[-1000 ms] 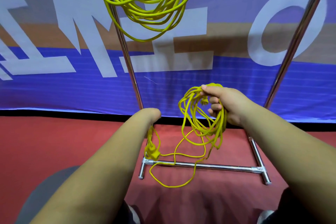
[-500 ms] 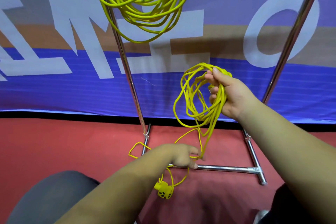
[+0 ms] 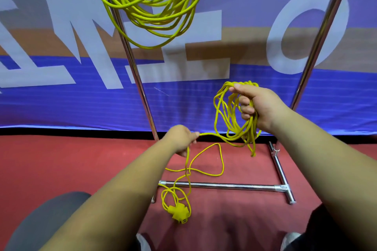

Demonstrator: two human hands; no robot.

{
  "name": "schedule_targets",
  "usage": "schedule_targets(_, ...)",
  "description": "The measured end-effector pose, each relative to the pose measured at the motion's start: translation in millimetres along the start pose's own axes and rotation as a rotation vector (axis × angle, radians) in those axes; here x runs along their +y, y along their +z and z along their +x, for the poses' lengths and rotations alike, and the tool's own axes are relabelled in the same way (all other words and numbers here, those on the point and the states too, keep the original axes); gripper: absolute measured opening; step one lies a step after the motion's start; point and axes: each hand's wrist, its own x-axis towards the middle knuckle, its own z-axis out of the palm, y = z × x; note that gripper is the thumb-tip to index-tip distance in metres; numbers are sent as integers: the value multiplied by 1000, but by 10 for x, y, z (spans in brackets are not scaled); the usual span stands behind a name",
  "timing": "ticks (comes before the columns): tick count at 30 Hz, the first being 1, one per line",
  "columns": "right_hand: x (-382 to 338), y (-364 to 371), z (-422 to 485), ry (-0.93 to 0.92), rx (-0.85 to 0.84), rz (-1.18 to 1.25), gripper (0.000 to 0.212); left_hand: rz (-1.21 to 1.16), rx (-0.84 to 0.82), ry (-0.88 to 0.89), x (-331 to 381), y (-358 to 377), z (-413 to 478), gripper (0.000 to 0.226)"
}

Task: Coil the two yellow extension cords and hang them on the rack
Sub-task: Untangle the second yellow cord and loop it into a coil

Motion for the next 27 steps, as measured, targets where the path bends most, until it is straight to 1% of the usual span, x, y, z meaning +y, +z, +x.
schedule_targets(3,68,4,7,-6,45,-110,13,-444,13,-81,258,-191,-83,36)
schedule_targets(6,164,17,37,-28,34,-195,31,-847,-120,-156,521,-342,-183,19)
schedule_targets(8,219,42,43,-30,25,-229,40,-997,-216,-156,648,-403,-244,6)
schedule_targets(10,266,83,28,-31,1,-247,42,-1059,-255,-131,730,-417,-277,8)
schedule_targets(13,320,137,10,-22,-55,-268,37,-1156,-247,-134,820,-374,-295,8)
schedule_targets(18,390,191,-37,16,-122,-265,6,-1335,-172,-187,905,-350,-244,11)
schedule_targets(19,424,189,-41,23,-128,-280,5,-1380,-163,-204,907,-366,-221,9)
schedule_targets(21,485,183,-41,42,-141,-308,11,-1478,-167,-251,901,-402,-187,6)
schedule_targets(23,501,198,-58,79,-179,-292,20,-1542,-174,-290,883,-441,-157,8)
schedule_targets(27,474,243,-117,122,-255,-200,12,-1612,-140,-318,858,-490,-111,12)
